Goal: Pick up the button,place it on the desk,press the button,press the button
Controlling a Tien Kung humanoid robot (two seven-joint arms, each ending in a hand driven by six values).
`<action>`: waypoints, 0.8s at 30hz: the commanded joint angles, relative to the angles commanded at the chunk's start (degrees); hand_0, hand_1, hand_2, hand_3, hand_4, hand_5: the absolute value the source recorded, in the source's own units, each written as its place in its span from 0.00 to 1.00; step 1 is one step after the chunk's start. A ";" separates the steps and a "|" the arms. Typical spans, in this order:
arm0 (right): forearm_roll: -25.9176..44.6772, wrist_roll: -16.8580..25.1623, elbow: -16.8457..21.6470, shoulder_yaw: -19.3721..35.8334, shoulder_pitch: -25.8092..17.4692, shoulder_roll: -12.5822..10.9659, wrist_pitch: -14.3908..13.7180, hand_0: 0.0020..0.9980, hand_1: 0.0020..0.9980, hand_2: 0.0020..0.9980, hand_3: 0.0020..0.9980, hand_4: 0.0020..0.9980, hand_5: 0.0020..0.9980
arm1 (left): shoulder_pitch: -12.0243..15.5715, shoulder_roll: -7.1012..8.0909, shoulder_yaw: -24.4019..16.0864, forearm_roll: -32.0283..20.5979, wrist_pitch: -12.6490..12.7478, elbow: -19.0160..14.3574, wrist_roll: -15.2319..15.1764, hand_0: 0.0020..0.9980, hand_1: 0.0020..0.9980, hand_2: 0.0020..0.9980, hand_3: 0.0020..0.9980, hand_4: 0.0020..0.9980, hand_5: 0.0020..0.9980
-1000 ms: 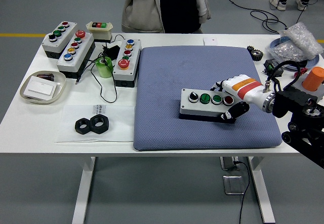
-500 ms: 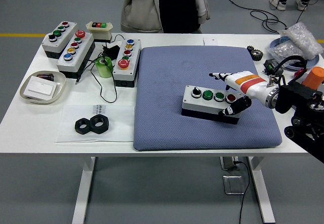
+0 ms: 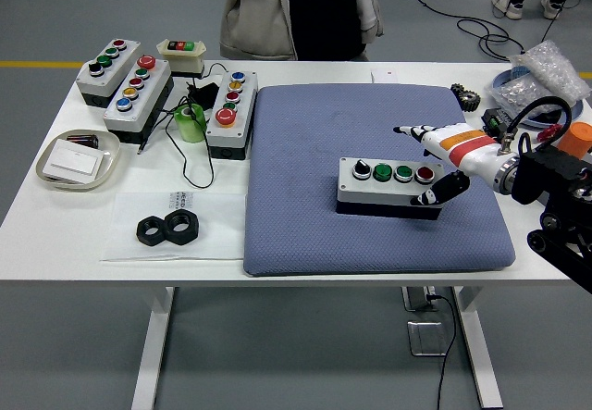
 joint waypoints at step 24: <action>8.66 -10.47 23.30 15.56 -13.34 -9.15 -16.54 0.28 0.04 0.19 0.88 0.74 0.22 | -0.67 0.28 0.79 -0.94 0.02 0.11 -0.69 0.68 0.64 0.74 0.79 0.70 1.00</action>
